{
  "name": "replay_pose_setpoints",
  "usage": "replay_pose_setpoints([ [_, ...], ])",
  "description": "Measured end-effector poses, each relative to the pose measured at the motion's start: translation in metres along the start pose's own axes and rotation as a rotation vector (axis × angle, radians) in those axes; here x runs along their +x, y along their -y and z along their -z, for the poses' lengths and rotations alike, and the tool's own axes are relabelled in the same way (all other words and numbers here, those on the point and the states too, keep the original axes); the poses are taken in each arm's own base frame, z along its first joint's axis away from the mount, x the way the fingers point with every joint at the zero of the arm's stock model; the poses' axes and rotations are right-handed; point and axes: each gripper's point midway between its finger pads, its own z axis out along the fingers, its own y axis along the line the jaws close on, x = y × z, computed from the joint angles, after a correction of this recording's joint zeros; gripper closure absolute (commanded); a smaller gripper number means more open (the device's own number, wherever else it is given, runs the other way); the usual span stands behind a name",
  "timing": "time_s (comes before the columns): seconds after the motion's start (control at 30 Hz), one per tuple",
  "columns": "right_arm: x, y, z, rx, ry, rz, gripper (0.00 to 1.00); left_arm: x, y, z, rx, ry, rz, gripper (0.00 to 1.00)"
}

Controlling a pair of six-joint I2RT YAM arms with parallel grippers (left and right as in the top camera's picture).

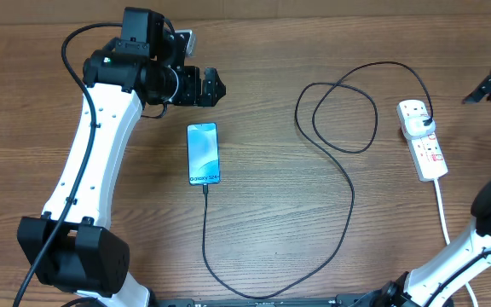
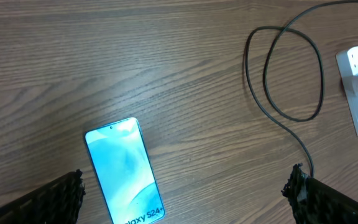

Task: Plug charger to phone and switch on socket
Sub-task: 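Move the right gripper over the white power strip's orange switch, then lower the right gripper onto the switch beside the plugged charger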

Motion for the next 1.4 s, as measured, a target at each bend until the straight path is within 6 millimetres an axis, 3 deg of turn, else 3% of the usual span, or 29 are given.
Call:
replay_pose_setpoints([
  [0.27, 0.020, -0.008, -0.043, 0.071, -0.058, -0.025, 0.00, -0.002, 0.000, 0.000, 0.001, 0.009, -0.003, 0.00],
  [0.53, 0.029, 0.015, -0.058, 0.153, -0.082, -0.061, 0.00, -0.002, 0.000, 0.000, 0.001, 0.008, -0.003, 0.00],
  [1.4, 0.040, 0.028, -0.090, 0.190, -0.136, -0.060, 0.00, -0.002, 0.000, 0.000, 0.001, 0.008, -0.022, 0.00],
])
